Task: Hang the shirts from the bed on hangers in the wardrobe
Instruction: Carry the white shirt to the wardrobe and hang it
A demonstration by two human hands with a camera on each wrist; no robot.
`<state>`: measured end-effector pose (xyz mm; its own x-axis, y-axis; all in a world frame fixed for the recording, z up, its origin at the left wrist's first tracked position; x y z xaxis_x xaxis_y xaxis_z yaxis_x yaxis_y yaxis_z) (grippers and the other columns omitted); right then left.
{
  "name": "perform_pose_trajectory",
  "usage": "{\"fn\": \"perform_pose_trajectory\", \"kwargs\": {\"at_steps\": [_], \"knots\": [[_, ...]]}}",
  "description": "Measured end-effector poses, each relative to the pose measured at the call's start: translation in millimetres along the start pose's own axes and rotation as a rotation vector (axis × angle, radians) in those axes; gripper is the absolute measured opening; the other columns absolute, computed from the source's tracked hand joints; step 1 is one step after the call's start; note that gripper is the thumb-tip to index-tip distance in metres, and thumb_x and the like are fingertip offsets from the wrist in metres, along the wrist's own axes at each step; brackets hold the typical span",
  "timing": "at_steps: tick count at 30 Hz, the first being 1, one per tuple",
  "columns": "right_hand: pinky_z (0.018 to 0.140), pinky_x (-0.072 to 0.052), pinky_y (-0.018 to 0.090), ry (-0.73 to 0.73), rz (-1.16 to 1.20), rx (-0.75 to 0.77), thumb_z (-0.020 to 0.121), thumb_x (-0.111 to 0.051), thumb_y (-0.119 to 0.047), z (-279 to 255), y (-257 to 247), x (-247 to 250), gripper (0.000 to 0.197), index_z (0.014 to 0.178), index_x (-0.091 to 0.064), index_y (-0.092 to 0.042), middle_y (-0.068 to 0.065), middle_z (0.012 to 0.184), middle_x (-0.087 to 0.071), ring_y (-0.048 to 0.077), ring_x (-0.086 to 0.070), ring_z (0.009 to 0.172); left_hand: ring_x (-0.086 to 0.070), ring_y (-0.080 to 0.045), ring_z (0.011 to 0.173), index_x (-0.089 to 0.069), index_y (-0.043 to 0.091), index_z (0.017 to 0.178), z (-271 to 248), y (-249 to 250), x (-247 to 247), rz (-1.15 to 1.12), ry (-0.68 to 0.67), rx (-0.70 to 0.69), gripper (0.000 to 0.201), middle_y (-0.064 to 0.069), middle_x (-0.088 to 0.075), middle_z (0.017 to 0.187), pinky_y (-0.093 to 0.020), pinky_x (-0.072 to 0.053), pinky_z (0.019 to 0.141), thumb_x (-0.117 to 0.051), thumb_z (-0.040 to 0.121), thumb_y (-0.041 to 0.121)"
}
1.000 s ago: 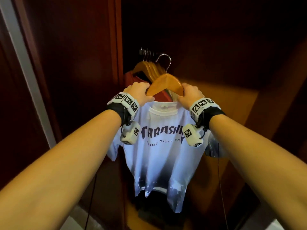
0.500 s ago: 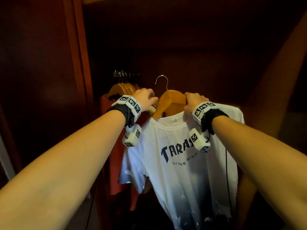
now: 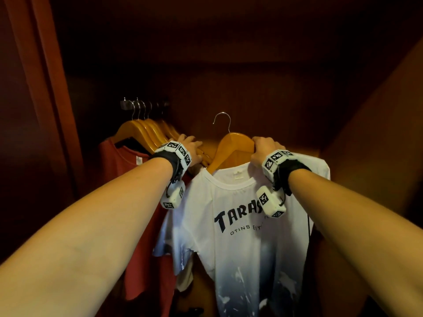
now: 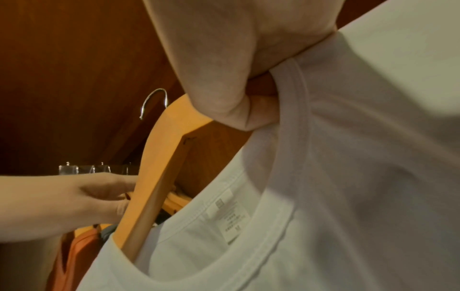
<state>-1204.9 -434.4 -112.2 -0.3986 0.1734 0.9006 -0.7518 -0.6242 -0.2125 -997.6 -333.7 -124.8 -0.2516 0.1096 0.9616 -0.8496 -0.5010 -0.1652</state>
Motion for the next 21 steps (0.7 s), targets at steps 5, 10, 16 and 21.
{"fn": "perform_pose_trajectory", "kwargs": {"at_steps": [5, 10, 16, 21], "knots": [[0.094, -0.048, 0.049, -0.005, -0.049, 0.012, 0.090, -0.061, -0.019, 1, 8, 6, 0.018, 0.106, -0.057, -0.027, 0.000, 0.093, -0.061, 0.025, -0.057, 0.085, -0.062, -0.025, 0.106, -0.058, 0.041, 0.128, 2, 9, -15, 0.003, -0.135, -0.054, 0.043, 0.005, -0.065, 0.119, -0.041, -0.052, 0.094, -0.057, 0.087, 0.052], [0.104, -0.032, 0.049, -0.050, -0.243, 0.025, 0.084, -0.066, -0.029, 5, 16, 13, 0.022, 0.106, -0.061, -0.029, 0.001, 0.094, -0.061, 0.030, -0.062, 0.103, -0.062, -0.025, 0.109, -0.061, 0.045, 0.122, 5, 17, -17, 0.024, -0.160, -0.106, 0.047, 0.005, -0.066, 0.125, -0.041, -0.051, 0.095, -0.050, 0.081, 0.065], [0.106, -0.029, 0.051, -0.062, -0.340, -0.049, 0.078, -0.076, -0.050, 11, 30, 10, 0.035, 0.101, -0.063, -0.027, 0.000, 0.089, -0.062, 0.027, -0.063, 0.100, -0.050, -0.031, 0.128, -0.057, 0.036, 0.131, 10, 22, -21, 0.060, -0.146, -0.052, 0.060, -0.006, -0.050, 0.143, -0.047, -0.041, 0.107, -0.040, 0.085, 0.071], [0.105, -0.031, 0.050, -0.002, -0.339, -0.083, 0.086, -0.070, -0.043, 11, 37, 16, 0.025, 0.101, -0.063, -0.024, -0.001, 0.086, -0.060, 0.026, -0.063, 0.096, -0.015, -0.041, 0.144, -0.029, 0.028, 0.150, 15, 20, -16, 0.115, -0.026, 0.031, 0.066, -0.011, -0.005, 0.162, -0.053, -0.027, 0.114, -0.047, 0.094, 0.058]]}}
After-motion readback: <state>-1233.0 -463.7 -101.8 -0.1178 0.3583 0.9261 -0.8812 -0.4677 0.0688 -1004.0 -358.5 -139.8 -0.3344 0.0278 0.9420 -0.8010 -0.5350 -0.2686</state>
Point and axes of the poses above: each hand's wrist, its own z-axis towards the middle knuckle, its own x-axis out of the back of the hand, y = z × x, the point moved 7 cm from there along z, towards the middle knuckle
